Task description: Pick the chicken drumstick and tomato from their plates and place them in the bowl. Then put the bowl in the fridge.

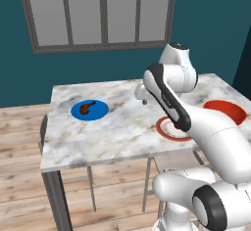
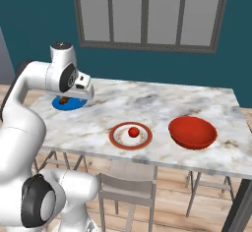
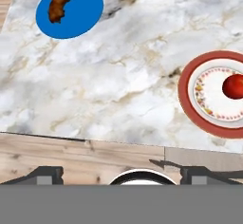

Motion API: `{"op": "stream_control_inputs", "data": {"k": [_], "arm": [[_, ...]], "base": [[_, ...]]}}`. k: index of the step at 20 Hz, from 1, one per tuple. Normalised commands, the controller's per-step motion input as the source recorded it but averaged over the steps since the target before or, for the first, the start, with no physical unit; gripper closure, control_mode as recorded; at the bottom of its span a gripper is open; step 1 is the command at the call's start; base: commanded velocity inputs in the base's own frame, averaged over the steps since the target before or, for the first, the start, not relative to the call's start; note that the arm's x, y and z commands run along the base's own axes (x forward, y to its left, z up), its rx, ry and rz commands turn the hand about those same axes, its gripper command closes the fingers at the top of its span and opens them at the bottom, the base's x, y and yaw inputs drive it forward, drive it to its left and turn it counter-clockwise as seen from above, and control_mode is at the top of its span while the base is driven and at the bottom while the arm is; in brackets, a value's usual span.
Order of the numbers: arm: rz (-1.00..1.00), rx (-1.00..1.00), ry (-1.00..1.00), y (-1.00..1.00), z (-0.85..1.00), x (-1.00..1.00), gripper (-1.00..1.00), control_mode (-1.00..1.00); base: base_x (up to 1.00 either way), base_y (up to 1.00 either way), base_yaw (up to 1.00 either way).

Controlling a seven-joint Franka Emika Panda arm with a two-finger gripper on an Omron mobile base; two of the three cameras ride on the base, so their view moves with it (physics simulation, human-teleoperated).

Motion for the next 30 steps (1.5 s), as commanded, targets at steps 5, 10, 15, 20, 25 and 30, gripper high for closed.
{"op": "stream_control_inputs", "data": {"k": [5,10,15,20,25,30], "arm": [[0.00,0.00,0.01,0.44,-0.06,0.39,-1.00,-1.00],[0.00,0.00,0.09,0.43,-0.24,0.51,-1.00,-1.00],[0.00,-0.05,0.02,0.43,-0.25,0.47,-1.00,-1.00],[-0.02,-0.12,0.01,0.37,-0.17,0.55,-1.00,-1.00],[-0.06,-0.13,0.00,0.34,-0.19,0.48,-1.00,-1.00],[0.00,0.00,0.00,0.30,-0.22,0.33,-1.00,-1.00]], "base": [[0.00,0.00,0.00],[0.00,0.00,0.00],[0.00,0.00,0.00],[0.00,0.00,0.00],[0.00,0.00,0.00],[0.00,0.00,0.00]]}}
